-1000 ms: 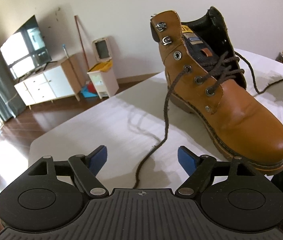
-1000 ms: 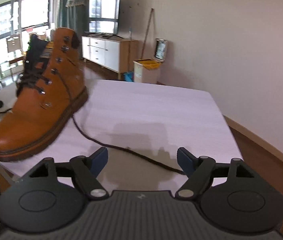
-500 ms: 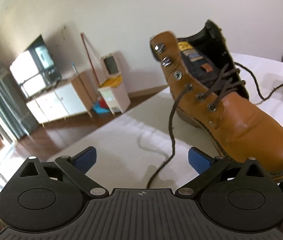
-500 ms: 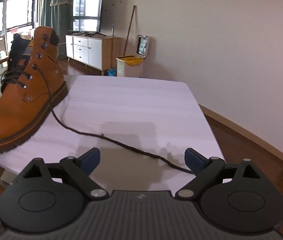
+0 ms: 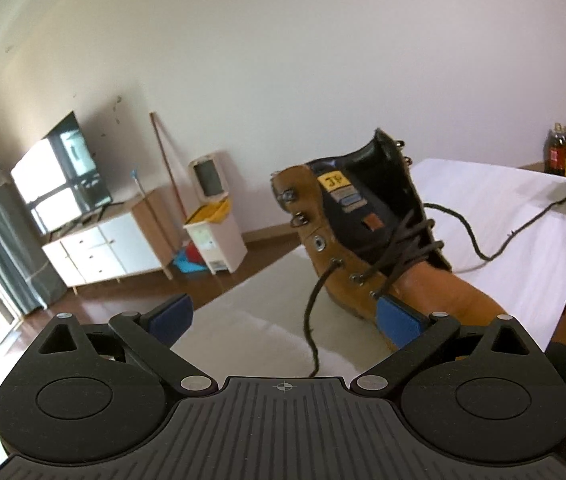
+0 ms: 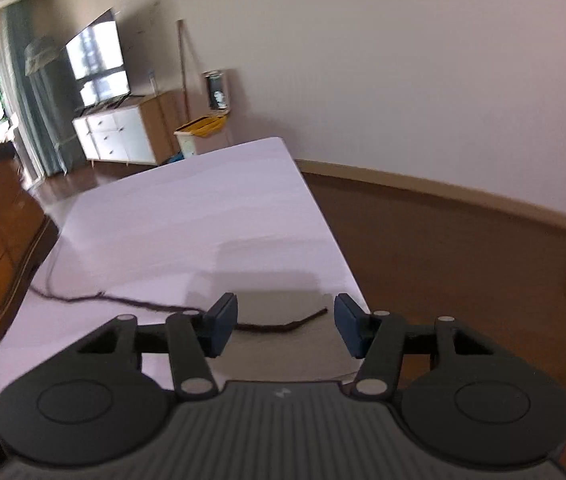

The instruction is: Lace up shoes with both hands

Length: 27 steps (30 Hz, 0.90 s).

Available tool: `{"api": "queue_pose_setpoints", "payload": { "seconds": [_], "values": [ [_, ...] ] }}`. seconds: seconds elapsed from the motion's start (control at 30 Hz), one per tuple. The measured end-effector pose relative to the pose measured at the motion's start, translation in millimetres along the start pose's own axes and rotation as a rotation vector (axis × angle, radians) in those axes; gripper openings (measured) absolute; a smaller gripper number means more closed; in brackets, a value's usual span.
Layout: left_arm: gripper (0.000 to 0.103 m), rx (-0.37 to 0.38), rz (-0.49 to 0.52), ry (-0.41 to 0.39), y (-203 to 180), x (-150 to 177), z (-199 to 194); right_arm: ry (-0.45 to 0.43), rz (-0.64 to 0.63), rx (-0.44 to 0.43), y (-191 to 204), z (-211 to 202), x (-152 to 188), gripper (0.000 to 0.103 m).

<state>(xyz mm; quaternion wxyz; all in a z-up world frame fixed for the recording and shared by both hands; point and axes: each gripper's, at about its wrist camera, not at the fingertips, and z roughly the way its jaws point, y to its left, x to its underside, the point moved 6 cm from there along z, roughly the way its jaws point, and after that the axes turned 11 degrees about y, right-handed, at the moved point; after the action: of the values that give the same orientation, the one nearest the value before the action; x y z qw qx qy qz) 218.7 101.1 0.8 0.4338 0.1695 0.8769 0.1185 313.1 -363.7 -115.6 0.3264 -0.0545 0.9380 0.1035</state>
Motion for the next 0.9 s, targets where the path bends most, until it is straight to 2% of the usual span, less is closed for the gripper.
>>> {"api": "queue_pose_setpoints", "payload": {
  "seconds": [0.03,0.07,0.13,0.2,0.27,0.3,0.33,0.5,0.63,0.7,0.83,0.9],
  "values": [
    [0.101,-0.001,0.005,0.002,-2.7,-1.4,2.2,0.003,0.012,-0.001,-1.5,3.4,-0.2,0.051],
    [0.101,-0.002,0.009,0.005,-5.2,-2.7,4.3,0.005,0.012,0.003,-1.1,6.1,-0.4,0.044],
    [0.101,-0.001,0.012,0.008,-6.8,-3.2,5.8,0.007,-0.002,0.014,1.7,10.8,-1.0,0.043],
    [0.101,-0.003,0.012,0.012,-7.4,-2.8,7.4,0.009,-0.021,0.018,6.1,15.6,-2.3,0.037],
    [0.101,-0.004,0.011,0.014,-7.8,-2.9,9.7,0.012,-0.050,0.005,13.7,20.7,-5.3,0.015],
    [0.101,-0.004,0.009,0.016,-7.5,-2.4,10.4,0.013,-0.083,0.012,20.4,24.6,-6.6,0.007],
    [0.101,-0.005,0.006,0.018,-7.2,-1.9,11.1,0.013,-0.113,0.018,26.1,27.3,-7.5,0.004],
    [0.101,-0.005,-0.008,0.016,-5.7,0.3,11.8,-0.017,-0.230,-0.025,66.7,33.9,-14.6,0.003],
    [0.101,0.012,-0.013,0.001,-5.1,-0.1,9.2,-0.070,-0.232,-0.165,94.9,19.5,-23.2,0.003],
    [0.101,0.022,-0.019,-0.007,-5.5,-0.4,8.8,-0.093,-0.277,-0.215,117.8,9.8,-26.7,0.003],
    [0.101,0.076,-0.036,-0.033,-11.4,-0.2,5.5,-0.104,-0.360,-0.333,160.6,-3.6,-27.7,0.003],
    [0.101,0.138,-0.046,-0.048,-14.5,0.8,3.1,-0.099,-0.386,-0.413,184.4,-9.1,-28.8,0.003]
  ]
}}
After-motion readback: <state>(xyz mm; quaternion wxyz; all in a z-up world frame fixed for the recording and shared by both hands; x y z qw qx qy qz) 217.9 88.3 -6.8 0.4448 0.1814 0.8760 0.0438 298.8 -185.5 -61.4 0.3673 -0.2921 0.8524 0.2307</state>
